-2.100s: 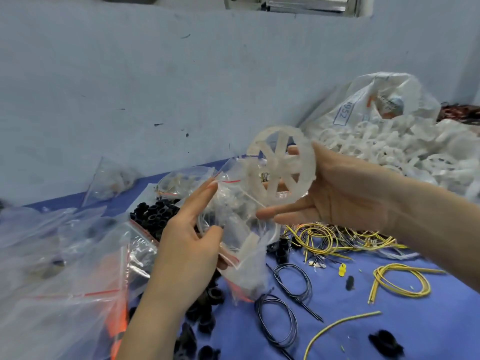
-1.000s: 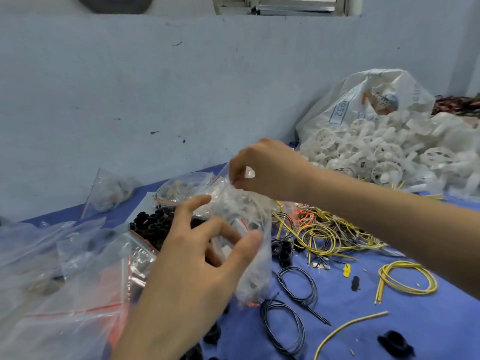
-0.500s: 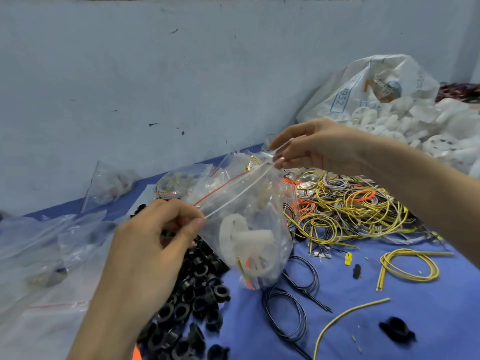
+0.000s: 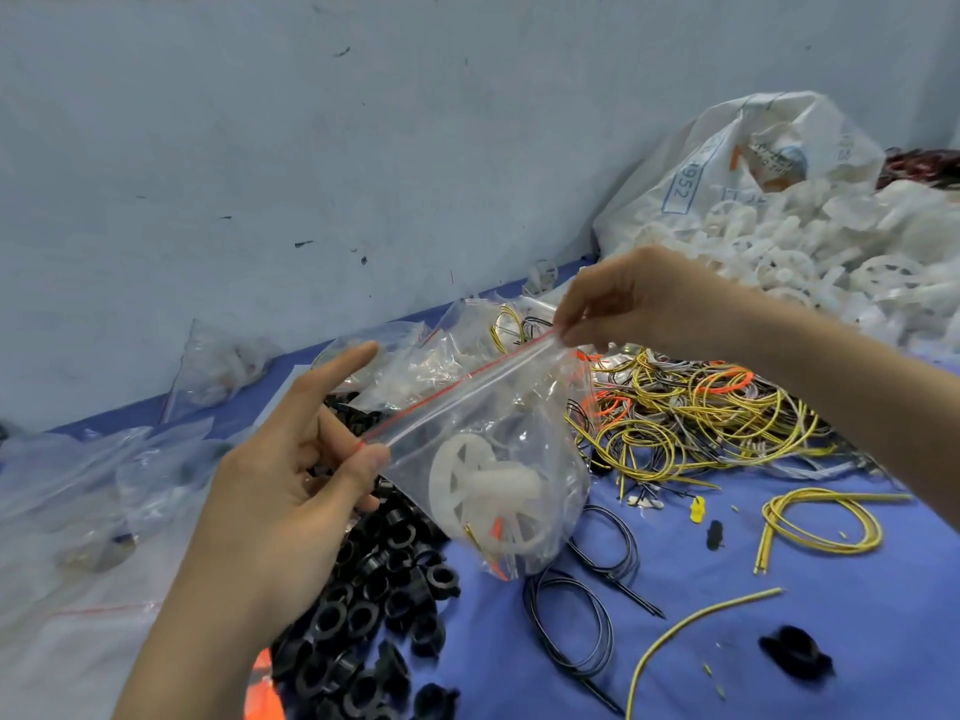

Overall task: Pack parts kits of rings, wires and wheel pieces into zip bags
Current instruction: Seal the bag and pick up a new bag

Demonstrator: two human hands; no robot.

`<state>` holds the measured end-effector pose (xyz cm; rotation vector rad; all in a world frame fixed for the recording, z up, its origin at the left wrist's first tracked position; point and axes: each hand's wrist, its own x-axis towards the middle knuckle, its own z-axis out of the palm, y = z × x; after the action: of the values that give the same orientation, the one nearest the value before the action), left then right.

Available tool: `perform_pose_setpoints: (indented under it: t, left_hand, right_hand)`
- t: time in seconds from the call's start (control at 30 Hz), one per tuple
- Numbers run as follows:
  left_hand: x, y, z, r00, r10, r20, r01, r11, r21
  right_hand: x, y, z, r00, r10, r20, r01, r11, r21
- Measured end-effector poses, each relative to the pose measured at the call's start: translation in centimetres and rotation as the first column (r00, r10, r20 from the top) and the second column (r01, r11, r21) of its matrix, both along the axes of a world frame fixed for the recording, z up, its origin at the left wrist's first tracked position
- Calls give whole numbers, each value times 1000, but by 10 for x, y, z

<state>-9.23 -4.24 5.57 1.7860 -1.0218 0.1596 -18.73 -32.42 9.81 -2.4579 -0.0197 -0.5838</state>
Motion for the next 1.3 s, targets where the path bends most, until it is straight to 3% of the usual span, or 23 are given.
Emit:
perform_pose_setpoints:
  t: [0.23,0.37,0.47,0.53,0.67,0.87,1.03,1.3]
  left_hand:
    - [2,-2,-5,998,-51,-27,50,998,-32]
    - [-11,-25,-11,996,-63,61,64,998,-22]
    - [-19,-37,-11,983,-94,160,96,995,-5]
    - [-20,-38,-10,986,-74,150,82,996,-46]
    - [-17,-34,-8,988,-36,153,50,995,-87]
    - [-15,-33,-7,990,8,142,4,996,-84]
    - [-13,-37,-14,976,87,199,-96,995,33]
    - [-14,-39,-15,999,3,-34,-5,998,-59]
  right_hand:
    - [-2,4,7,998,-39,52,50,975,-216]
    - [-2,33,5,1000,-18,-12,11,913,-408]
    - [-1,70,4,991,118,-56,-130,880,-457]
    - [1,83,5,984,152,-91,-177,863,-474]
    - [4,85,9,995,90,-52,-104,859,-502]
    - [9,79,11,987,127,-96,-153,923,-354]
    - [11,77,10,977,153,-146,-186,952,-244]
    - [12,78,6,977,185,-109,-195,977,-87]
